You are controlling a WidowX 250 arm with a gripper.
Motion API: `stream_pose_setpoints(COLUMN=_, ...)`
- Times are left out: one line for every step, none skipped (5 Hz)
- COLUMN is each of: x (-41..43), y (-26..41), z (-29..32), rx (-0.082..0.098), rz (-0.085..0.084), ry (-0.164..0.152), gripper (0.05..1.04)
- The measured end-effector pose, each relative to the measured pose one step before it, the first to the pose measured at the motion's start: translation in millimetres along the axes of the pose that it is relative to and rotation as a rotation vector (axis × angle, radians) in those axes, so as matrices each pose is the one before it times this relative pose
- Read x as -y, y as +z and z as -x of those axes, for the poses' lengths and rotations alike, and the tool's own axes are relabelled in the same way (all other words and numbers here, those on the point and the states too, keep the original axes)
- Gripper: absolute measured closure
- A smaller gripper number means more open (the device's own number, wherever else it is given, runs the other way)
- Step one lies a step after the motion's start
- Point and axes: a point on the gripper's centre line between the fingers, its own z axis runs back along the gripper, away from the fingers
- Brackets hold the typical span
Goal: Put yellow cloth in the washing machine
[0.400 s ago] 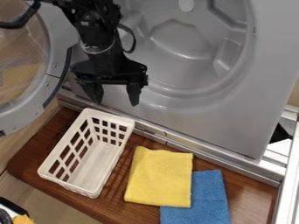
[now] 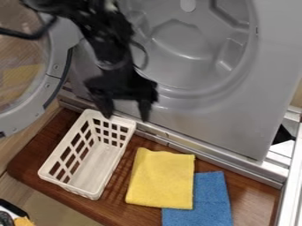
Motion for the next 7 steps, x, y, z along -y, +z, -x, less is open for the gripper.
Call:
stream_pose_setpoints(x=18.10, y=-13.73, z=7.19, rx=-0.0035, rz=-0.0052, ry=-0.0612, gripper=0.084)
stream_pose_setpoints(x=8.82, y=-23.35, z=7.70, rx=-0.0102, rz=-0.0024, ry=-0.0270, gripper=0.084)
stream_pose_setpoints(x=0.69, y=-24.45, z=7.48, rx=-0.0351, rz=-0.0218, ry=-0.0176, gripper=0.084)
stream_pose_setpoints(x=0.08, y=-14.83, z=-2.28, rx=-0.0115, rz=-0.0050, ry=0.0143, gripper=0.084)
stream_pose_setpoints(x=4.09, y=-22.47, z=-3.00, rx=-0.0239, rz=0.0154, ry=0.0345, gripper=0.085)
stream_pose_setpoints(x=5.78, y=-12.39, z=-5.55, rx=-0.0071, rz=0.0215, ry=-0.0023, gripper=0.084)
stream_pose_setpoints(x=4.58, y=-10.77, z=-0.86, rx=-0.0178, rz=0.0201, ry=-0.0034, gripper=0.112)
